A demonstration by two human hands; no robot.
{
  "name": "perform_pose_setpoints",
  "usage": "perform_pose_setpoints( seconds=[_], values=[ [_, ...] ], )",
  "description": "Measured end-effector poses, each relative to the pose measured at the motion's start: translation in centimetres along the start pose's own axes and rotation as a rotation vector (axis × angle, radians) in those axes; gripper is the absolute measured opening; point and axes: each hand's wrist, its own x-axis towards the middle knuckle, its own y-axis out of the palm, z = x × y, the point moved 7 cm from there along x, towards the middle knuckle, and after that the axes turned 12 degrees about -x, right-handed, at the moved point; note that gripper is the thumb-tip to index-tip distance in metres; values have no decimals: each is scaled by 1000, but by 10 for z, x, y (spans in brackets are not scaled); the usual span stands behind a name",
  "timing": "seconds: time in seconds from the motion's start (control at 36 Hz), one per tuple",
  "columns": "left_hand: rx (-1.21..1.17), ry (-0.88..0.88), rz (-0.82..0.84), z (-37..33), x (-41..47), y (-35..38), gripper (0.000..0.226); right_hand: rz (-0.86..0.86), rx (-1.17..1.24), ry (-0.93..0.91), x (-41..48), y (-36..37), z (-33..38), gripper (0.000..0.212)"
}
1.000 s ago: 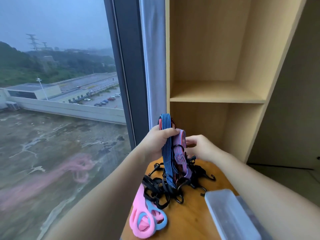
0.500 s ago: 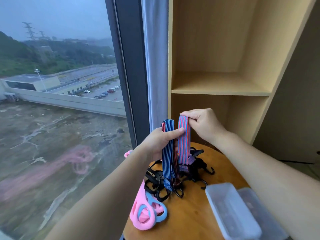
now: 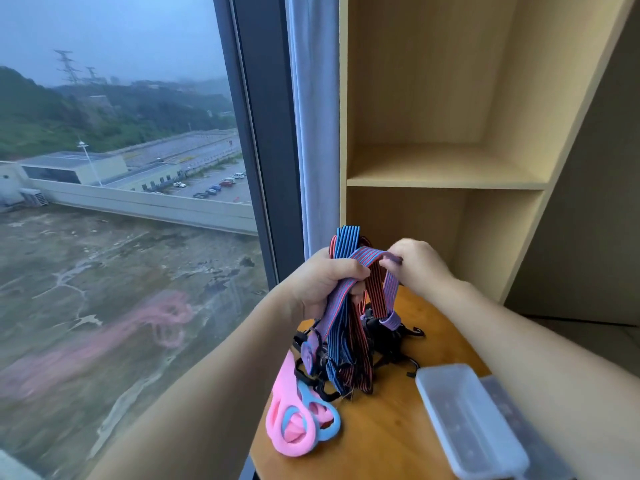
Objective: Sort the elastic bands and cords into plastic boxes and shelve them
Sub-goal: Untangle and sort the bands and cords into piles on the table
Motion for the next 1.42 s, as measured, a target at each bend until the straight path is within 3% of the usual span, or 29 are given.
perform_pose_setpoints(
  seconds=[0.06,0.17,0.31,0.36,0.44,0.5,0.58,0.72,0.92,0.97,1.03,1.11,1.17,1.19,1.25,1.42],
  values=[
    [34,-34,-16,3,-2,-5,12,76,66,48,-4,9,-12,36],
    [53,-127,-17,11,-4,-9,13,-19,53,16,2,-15,-9,43],
    [12,-202,45,18,-1,2,4,-83,-220,-225,23,-58,32,23],
    [-12,-201,43,19,1,4,14,-93,-286,-302,29,-69,45,16],
    [-74,-210,89,13,0,8,24,-115,-261,-300,33,-75,42,13],
    [-77,-205,95,3,-2,9,21,-105,-176,-202,33,-65,26,14],
    [-74,-176,93,-13,-3,10,19,33,-65,9,26,-24,-8,30],
    [3,-139,44,-17,-3,2,22,408,186,173,1,57,-49,32],
    [-5,-69,-82,-9,-2,-28,21,679,226,114,-31,99,-50,42],
    [-25,-47,-121,-10,0,-34,20,712,371,138,-38,107,-48,43],
    [-42,-26,-151,-12,3,-39,19,763,515,134,-46,115,-47,29],
    [-54,11,-168,-18,7,-44,21,811,279,7,-54,121,-59,15],
    [-41,27,-175,-22,9,-46,23,733,120,-4,-52,116,-71,7],
    [-39,33,-175,-24,9,-46,23,662,98,12,-47,111,-77,13],
    [-40,44,-171,-26,10,-47,24,484,102,41,-35,94,-84,25],
    [-25,42,-152,-22,9,-44,19,125,140,157,-5,40,-78,26]
  ],
)
